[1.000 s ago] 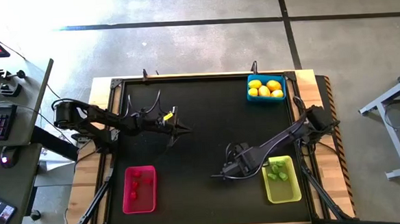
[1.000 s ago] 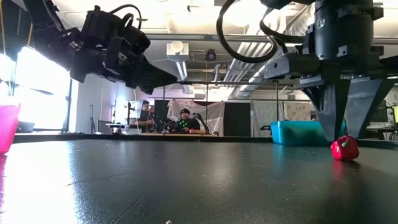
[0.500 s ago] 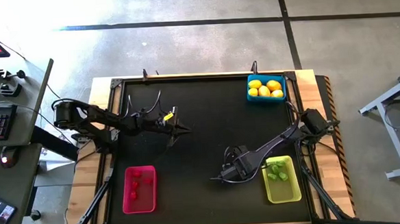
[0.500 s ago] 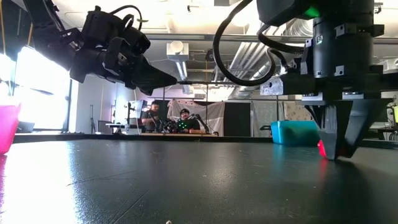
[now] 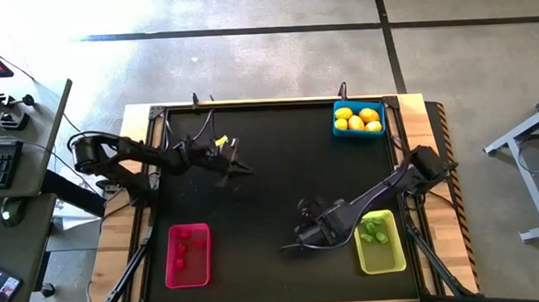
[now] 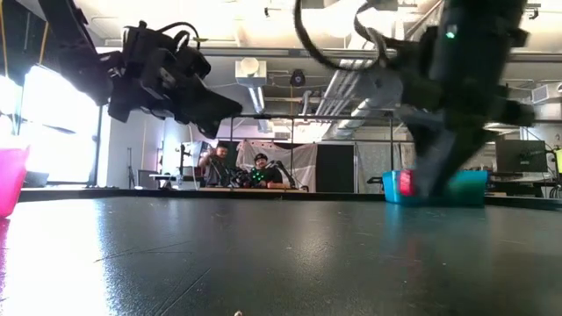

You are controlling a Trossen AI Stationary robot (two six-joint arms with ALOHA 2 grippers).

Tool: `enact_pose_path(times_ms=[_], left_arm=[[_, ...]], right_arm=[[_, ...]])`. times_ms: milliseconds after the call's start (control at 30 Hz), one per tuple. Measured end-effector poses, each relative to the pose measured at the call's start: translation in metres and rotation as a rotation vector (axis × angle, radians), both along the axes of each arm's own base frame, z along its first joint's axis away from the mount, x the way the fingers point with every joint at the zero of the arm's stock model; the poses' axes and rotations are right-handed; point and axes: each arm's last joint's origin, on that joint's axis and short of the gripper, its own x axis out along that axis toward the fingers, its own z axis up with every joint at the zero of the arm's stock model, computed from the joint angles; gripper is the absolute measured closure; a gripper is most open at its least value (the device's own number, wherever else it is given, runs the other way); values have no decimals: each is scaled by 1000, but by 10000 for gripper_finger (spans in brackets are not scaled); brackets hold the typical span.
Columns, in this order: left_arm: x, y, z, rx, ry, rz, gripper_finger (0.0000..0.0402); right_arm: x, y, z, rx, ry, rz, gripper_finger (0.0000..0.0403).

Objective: Sort produce into baskets
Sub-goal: Put the red chili pepper into the red bin

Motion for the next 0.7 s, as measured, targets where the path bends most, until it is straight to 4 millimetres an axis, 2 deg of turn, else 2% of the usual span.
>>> enact_pose_path(times_ms=[100, 200, 300, 400, 533, 700], left_arm=[[-3, 2, 1, -39, -8, -129, 401], [-5, -2, 2, -67, -19, -279, 401], [-3, -13, 2, -77, -22, -388, 400], [0, -29, -1, -11, -26, -450, 389], [5, -47, -4, 98, -33, -437, 354], [8, -56, -5, 153, -16, -322, 303]], right_arm=[[13, -2, 5, -41, -86, 166, 400], [34, -4, 11, -82, -204, 393, 400], [56, -9, 21, -139, -341, 590, 401], [71, -19, 29, -204, -434, 713, 401], [79, -33, 32, -226, -450, 775, 402], [83, -40, 34, -267, -448, 827, 402]])
